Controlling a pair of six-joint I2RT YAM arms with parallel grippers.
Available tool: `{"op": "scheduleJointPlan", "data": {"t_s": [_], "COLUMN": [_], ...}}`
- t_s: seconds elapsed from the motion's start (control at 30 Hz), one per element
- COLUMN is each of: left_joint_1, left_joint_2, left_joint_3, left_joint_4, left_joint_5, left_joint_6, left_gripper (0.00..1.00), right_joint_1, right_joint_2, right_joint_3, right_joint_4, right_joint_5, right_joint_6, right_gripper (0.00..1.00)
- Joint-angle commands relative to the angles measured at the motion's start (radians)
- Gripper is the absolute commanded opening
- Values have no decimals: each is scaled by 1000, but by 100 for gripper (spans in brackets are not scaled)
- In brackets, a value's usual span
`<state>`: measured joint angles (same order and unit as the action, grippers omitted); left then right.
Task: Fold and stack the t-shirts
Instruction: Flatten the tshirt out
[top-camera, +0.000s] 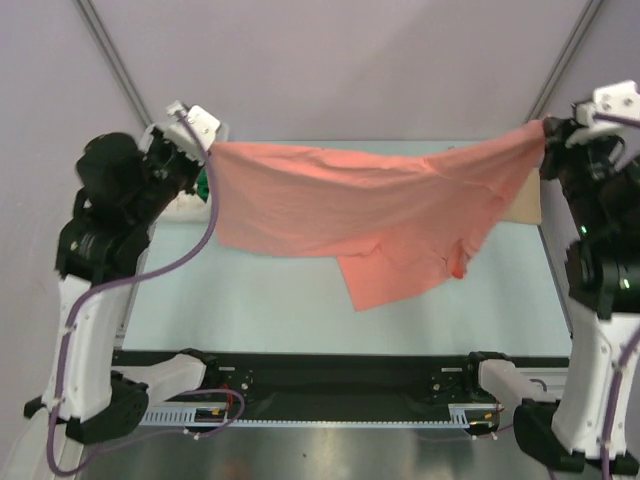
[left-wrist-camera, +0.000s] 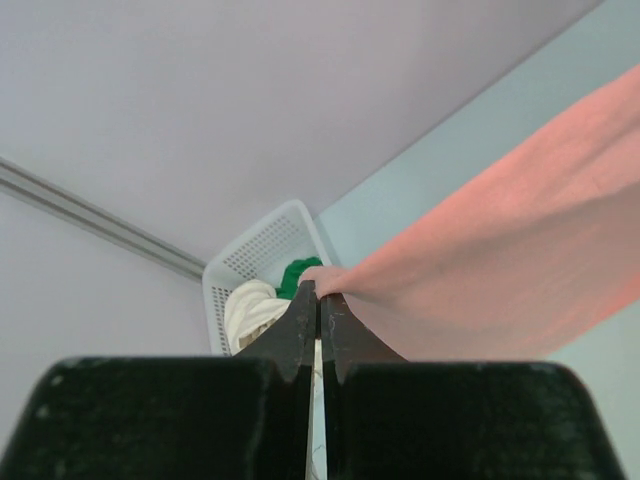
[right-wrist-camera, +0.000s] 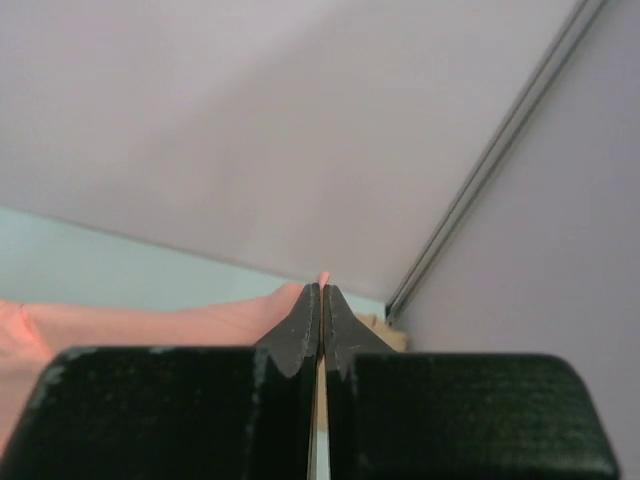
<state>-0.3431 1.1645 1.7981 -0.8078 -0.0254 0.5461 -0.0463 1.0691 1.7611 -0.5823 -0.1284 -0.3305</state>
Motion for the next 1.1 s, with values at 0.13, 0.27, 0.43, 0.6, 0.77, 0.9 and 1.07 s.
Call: {"op": "scheduleJointPlan", "data": {"t_s": [0.13,0.27,0.43,0.6,0.77,0.9,1.07], "left_joint_1": [-8,-8,12,12,13,18,64], "left_joint_2": [-207,-220,-183,-170,-184,-149,-2], "left_joint_3": [99,165,256,150,-143,-336,-526], "left_joint_4": [-47,-57,-57,-36,41,126,298], "left_joint_5": [18,44,28,-24,-27,-39,-24], "left_joint_6": [-38,-14,-20,12,3,27,61], "left_gripper": [0,0,0,0,0,0,0], "right_joint_1": [-4,-9,-13,-13,-13,-4,43], "right_joint_2": [-162,-163,-120,-61,9,147,313], "right_joint_3": [226,366,417,296,92,-27,-182], "right_joint_4": [-165,-195,-166,-61,119,205,355], "right_joint_5": [73,59,13,-28,-99,-166,-172], "right_joint_6": [33,31,27,1,-7,-10,-73], "right_gripper": [0,0,0,0,0,0,0]}}
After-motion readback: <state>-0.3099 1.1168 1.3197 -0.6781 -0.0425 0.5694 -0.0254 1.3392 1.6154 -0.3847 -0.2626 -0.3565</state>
